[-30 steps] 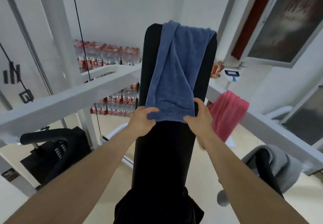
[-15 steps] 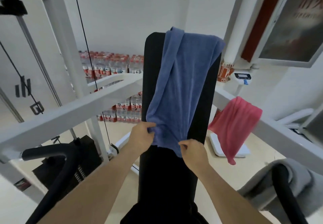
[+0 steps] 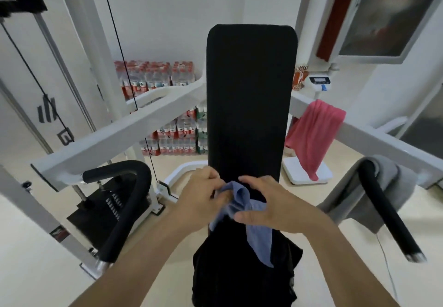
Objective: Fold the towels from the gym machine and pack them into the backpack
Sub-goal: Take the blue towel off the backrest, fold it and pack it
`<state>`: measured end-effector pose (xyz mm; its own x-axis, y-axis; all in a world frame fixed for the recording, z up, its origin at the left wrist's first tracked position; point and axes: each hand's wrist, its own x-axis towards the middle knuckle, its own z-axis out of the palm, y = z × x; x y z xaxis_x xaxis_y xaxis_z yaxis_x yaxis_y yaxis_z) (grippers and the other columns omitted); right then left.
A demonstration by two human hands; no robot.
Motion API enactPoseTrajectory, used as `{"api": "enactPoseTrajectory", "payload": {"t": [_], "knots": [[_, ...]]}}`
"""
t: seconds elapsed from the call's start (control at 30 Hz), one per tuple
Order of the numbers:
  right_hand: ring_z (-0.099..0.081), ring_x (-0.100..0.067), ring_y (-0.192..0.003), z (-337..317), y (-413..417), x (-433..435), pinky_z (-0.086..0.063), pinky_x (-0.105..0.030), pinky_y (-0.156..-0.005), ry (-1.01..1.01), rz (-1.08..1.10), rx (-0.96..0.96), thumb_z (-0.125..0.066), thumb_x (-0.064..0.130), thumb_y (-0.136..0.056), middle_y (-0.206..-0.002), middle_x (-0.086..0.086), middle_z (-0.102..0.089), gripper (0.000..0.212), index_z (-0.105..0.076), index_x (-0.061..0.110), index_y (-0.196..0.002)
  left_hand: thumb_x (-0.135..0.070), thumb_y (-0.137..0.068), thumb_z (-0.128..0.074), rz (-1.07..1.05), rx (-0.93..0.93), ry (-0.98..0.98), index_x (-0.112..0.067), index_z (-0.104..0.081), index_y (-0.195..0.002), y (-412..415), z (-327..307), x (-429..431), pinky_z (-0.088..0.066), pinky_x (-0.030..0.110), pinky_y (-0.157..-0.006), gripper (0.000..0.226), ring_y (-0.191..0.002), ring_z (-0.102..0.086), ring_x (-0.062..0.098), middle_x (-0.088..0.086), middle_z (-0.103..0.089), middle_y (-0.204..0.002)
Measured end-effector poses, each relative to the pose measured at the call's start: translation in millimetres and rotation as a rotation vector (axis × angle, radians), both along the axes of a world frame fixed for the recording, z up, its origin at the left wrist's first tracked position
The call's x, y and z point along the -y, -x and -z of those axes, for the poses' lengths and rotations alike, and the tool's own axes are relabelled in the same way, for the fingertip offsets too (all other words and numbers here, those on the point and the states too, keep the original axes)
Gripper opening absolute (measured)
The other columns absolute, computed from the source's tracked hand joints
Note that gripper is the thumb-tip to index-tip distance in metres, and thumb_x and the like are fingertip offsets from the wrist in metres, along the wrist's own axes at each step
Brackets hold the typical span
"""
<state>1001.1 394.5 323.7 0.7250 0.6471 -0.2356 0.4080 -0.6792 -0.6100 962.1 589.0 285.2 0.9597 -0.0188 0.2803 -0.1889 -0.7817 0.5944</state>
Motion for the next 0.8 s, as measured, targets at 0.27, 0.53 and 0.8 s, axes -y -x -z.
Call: {"api": "enactPoseTrajectory", "payload": {"t": [0.27,0.53,0.8], "knots": [[-0.067,-0.015,-0.079,-19.4,85.7,-30.2,-0.053,-0.029,-0.072,-0.797,0.403,-0.052,-0.057,0.013,-0.094,-0.085,-0.01,-0.072,0.014,-0.071,0.009,-0.092,-0.025,-0.093,-0.059,0.071,-0.05,0.487,-0.004,-0.055,-0.095,71.7,-53.7,4.1,-0.044,0.024,-0.06,0.022,-0.064,-0.053,0.008,0.01,-0.059,-0.082],[-0.06,-0.011,-0.056,-85.1,131.5,-22.7,-0.051,-0.021,-0.056,-1.09,0.423,-0.284,-0.055,0.029,-0.096,-0.058,-0.001,-0.063,0.038,-0.068,0.014,-0.063,-0.004,-0.086,-0.068,0.127,-0.122,0.674,-0.015,-0.06,-0.097,129.2,-74.2,-18.0,-0.054,0.042,-0.075,0.017,-0.081,-0.067,0.026,0.014,-0.071,-0.09],[-0.067,-0.014,-0.105,-73.8,137.2,-9.3,-0.052,-0.033,-0.094,-0.582,0.264,-0.078,-0.071,0.02,-0.086,-0.107,-0.002,-0.073,0.041,-0.061,0.024,-0.126,-0.024,-0.097,-0.052,0.135,-0.188,0.822,-0.01,-0.074,-0.097,144.0,-80.8,-13.7,-0.056,0.031,-0.074,0.026,-0.082,-0.07,0.022,0.013,-0.075,-0.093]]}}
